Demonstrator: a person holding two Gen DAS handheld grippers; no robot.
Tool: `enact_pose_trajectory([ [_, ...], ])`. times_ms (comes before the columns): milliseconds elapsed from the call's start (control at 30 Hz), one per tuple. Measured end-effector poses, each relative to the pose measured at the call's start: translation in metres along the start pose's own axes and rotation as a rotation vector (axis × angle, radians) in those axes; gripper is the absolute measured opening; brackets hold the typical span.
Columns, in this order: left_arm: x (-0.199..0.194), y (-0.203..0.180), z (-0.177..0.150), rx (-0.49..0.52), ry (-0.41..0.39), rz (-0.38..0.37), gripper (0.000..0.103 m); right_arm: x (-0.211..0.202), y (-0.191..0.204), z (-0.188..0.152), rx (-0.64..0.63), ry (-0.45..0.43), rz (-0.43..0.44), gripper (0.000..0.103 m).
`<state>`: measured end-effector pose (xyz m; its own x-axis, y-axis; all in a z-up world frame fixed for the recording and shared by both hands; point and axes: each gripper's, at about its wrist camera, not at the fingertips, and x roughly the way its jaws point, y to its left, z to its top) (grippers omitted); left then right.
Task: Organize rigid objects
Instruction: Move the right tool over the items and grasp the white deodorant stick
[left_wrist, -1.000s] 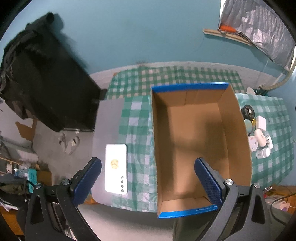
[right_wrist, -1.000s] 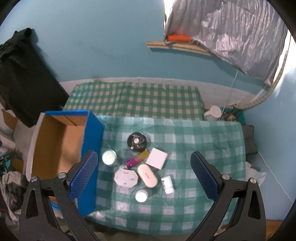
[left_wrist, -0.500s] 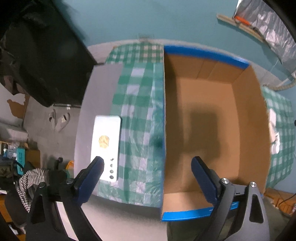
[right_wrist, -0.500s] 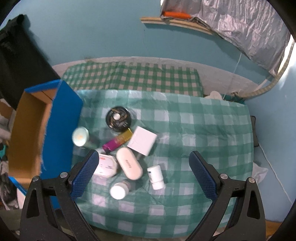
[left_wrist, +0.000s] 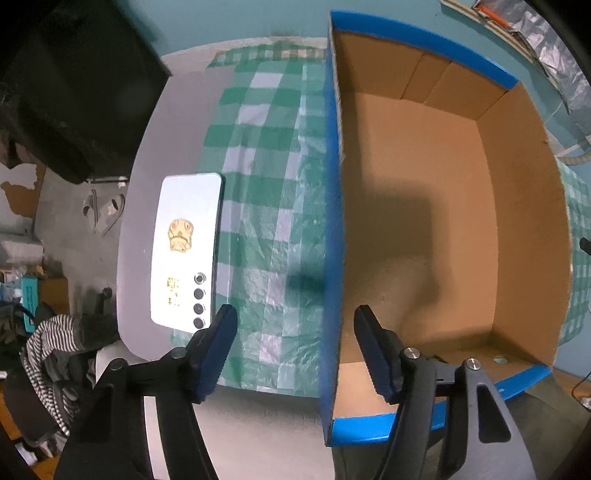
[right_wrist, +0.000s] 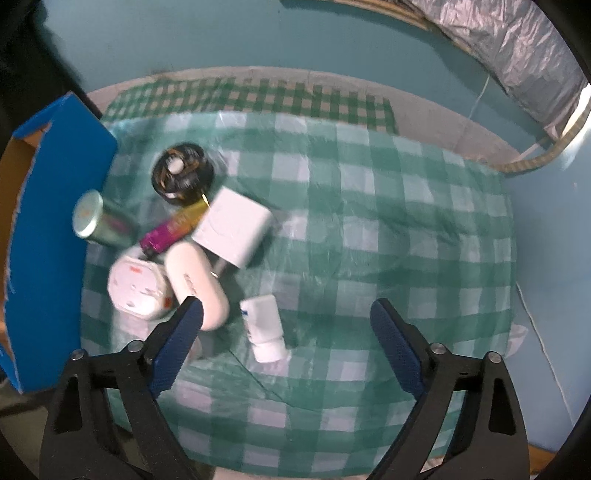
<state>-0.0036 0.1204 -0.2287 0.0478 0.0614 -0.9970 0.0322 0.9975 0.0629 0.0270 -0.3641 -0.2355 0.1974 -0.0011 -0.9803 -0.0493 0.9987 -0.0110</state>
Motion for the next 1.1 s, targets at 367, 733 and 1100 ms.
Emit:
enact_pose_trajectory([
  [367,0.012,0.002,-0.005,0.014,0.053,-0.014,0.043,0.036,-0.001,-0.009,-0.028,0.091,0.004,0.079],
  [733,0.013,0.001,-0.008,0.038,0.077,-0.014,0.037,0.059,0.015,0.006,-0.081,0.118,0.01,0.059],
  [1100,0.015,-0.003,-0.009,0.042,0.081,-0.049,0.012,0.066,0.011,-0.003,-0.064,0.099,0.048,0.027],
])
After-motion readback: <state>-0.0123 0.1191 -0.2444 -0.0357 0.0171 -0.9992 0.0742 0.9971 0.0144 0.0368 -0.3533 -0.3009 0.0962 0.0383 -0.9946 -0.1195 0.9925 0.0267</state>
